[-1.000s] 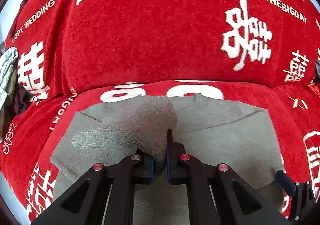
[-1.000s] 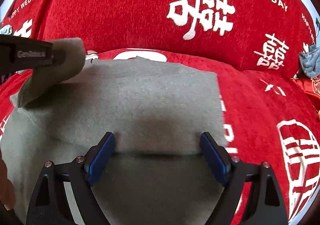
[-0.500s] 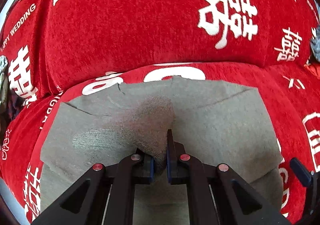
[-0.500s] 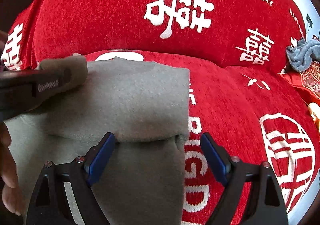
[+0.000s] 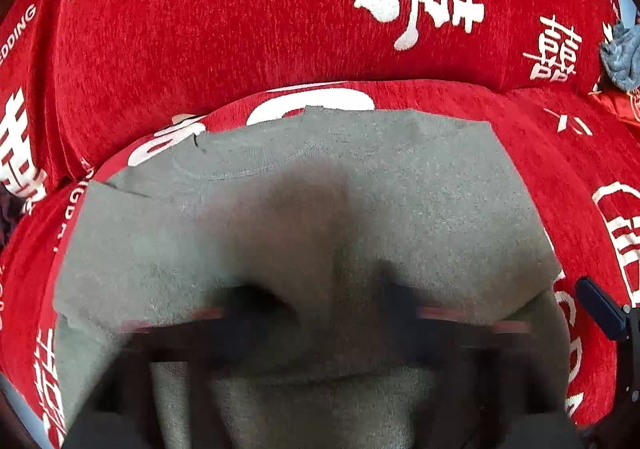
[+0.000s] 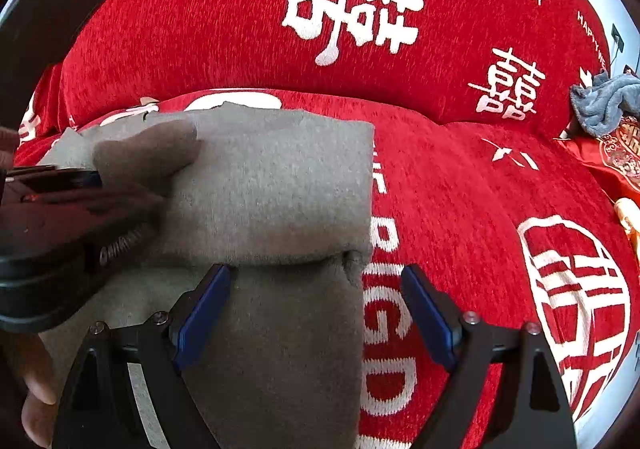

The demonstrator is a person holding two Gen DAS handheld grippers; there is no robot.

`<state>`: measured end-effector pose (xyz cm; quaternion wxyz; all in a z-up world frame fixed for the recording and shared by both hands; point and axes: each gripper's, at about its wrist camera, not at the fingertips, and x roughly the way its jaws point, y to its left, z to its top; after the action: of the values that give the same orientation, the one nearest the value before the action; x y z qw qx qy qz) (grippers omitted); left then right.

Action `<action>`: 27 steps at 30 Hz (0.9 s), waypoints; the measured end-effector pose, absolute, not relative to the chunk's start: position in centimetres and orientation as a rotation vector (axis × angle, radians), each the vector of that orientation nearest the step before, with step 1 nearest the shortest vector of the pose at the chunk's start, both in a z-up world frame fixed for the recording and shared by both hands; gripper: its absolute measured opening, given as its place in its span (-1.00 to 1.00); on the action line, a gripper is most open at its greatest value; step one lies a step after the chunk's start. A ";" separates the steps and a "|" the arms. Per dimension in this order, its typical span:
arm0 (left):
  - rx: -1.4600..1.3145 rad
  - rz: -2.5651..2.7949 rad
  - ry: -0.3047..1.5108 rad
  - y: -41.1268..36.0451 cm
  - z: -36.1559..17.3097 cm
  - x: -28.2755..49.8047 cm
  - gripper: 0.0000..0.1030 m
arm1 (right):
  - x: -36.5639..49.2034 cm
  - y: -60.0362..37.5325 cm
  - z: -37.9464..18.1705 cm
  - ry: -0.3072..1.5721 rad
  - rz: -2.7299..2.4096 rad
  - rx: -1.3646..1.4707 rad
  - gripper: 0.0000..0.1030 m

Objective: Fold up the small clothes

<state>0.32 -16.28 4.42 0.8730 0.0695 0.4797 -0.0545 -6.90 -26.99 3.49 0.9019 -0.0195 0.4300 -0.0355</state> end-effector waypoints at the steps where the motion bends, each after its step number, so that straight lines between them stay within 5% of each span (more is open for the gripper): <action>1: 0.141 -0.111 0.976 -16.2 4.7 0.0 0.98 | -6.9 -27.0 3.5 0.891 -0.073 -0.040 0.73; 15: -0.181 -0.454 0.934 -7.5 7.8 -3.8 0.98 | -7.9 -25.6 5.7 0.847 -0.048 -0.081 0.73; 27: -0.343 -0.044 0.953 5.3 5.4 -0.7 0.98 | -3.0 -15.9 7.5 0.788 0.153 -0.216 0.73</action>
<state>-0.74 5.28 5.39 0.8741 -0.1643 0.4566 -0.0211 -3.03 -15.93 7.48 0.9149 -0.1049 0.3828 0.0743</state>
